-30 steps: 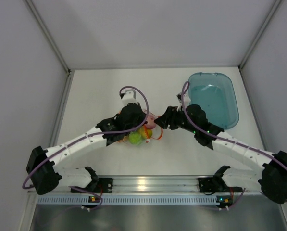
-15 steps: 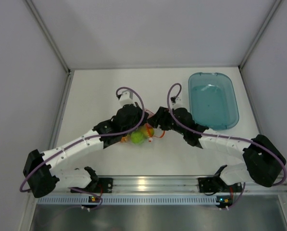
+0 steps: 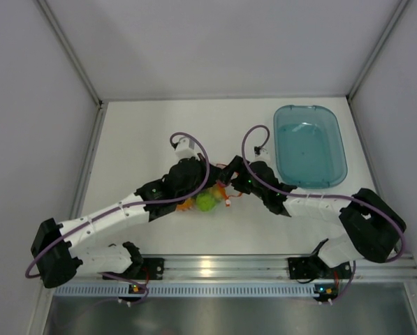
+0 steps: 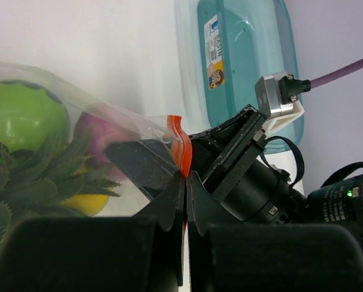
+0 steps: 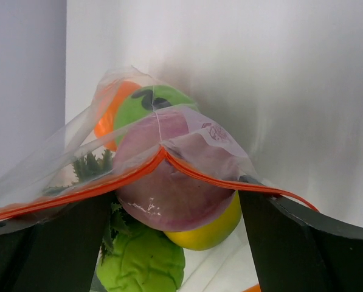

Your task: Open the zip-top bag and remove the fake food

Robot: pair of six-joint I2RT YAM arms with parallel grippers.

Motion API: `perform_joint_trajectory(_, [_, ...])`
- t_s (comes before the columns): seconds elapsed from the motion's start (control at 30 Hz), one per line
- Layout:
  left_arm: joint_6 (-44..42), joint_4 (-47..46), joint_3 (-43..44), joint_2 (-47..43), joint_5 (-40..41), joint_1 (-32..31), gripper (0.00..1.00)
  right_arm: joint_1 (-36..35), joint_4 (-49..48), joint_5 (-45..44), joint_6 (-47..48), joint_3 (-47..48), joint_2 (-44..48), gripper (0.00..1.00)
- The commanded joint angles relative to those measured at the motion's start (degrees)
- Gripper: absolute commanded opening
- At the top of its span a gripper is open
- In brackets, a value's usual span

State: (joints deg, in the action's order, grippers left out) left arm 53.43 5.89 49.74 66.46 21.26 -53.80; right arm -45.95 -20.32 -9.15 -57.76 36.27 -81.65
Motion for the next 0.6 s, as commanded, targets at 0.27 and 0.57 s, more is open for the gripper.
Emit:
perform_joint_trajectory(0.27, [1.86,-9.49,-1.22,-3.35,-2.8,-1.13,0.0,-0.8,-11.58,3.79,-2.71,-1.73,-2.12,0.87])
perform_joint_trajectory(0.57, [1.5,-9.41,-3.41,-5.46,-0.34,-1.13,0.0,-0.54,-13.88,2.2,-1.57,-4.46,1.49,0.53])
